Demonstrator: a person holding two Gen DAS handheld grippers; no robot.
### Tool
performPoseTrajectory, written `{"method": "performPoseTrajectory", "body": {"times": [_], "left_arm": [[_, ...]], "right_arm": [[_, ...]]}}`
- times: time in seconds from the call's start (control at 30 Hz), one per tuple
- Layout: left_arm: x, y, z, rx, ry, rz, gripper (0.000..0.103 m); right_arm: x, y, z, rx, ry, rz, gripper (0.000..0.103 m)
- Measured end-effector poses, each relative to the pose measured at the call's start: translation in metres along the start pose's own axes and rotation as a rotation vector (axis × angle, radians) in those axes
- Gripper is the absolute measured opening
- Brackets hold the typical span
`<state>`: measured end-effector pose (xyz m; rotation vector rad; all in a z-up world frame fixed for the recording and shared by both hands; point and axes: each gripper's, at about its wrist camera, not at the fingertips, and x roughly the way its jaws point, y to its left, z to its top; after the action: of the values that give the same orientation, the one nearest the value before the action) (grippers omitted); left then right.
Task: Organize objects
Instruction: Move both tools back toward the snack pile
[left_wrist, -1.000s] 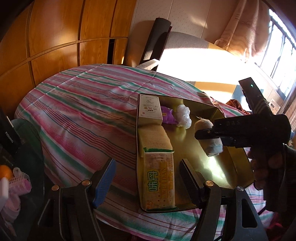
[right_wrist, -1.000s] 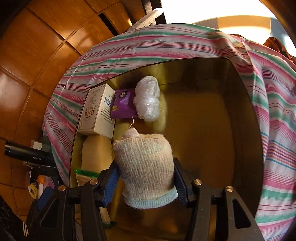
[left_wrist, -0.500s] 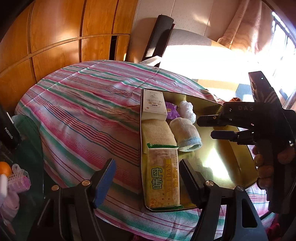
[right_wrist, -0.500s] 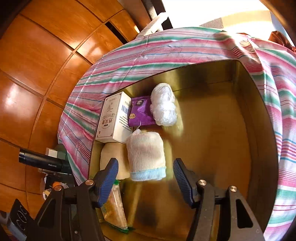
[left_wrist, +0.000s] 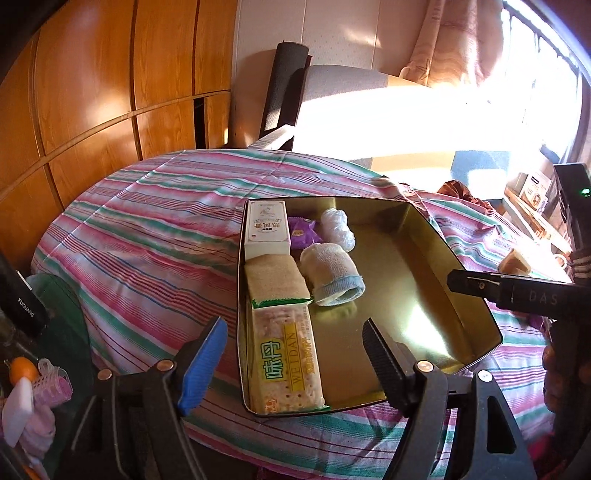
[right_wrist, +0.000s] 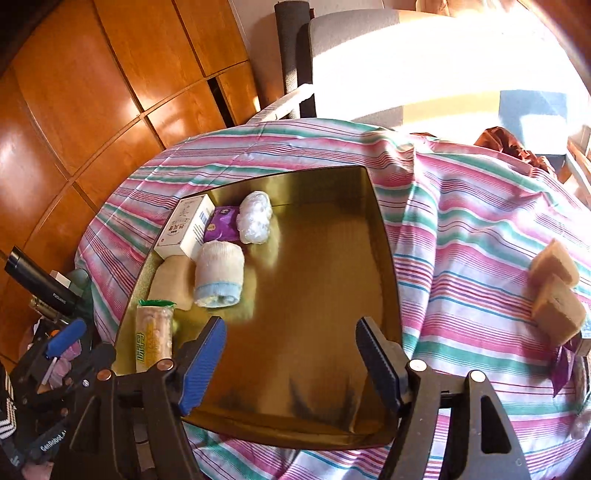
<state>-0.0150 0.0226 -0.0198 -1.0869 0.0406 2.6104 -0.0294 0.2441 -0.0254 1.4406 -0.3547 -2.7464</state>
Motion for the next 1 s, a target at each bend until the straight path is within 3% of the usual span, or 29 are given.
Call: {"method": "performPoseTrajectory", "body": {"times": [0.33, 0.6, 0.73, 0.87, 1.0], "left_arm": [[-0.004, -0.039, 0.003, 0.089, 0.002, -0.041, 0.079], [-0.004, -0.076, 0.009, 0.169, 0.003, -0.083, 0.079], [-0.002, -0.101, 0.011, 0.217, 0.007, -0.121, 0.079], [0.001, -0.129, 0.014, 0.275, 0.015, -0.17, 0.079], [0.005, -0.163, 0.017, 0.325, 0.025, -0.212, 0.079]], "right_arm": [[-0.036, -0.081, -0.022, 0.129, -0.049, -0.096, 0.077], [-0.076, -0.166, -0.027, 0.218, -0.126, -0.268, 0.077], [-0.097, -0.227, -0.038, 0.354, -0.188, -0.4, 0.078], [-0.11, -0.28, -0.057, 0.523, -0.233, -0.445, 0.079], [-0.118, -0.319, -0.076, 0.745, -0.275, -0.373, 0.079]]}}
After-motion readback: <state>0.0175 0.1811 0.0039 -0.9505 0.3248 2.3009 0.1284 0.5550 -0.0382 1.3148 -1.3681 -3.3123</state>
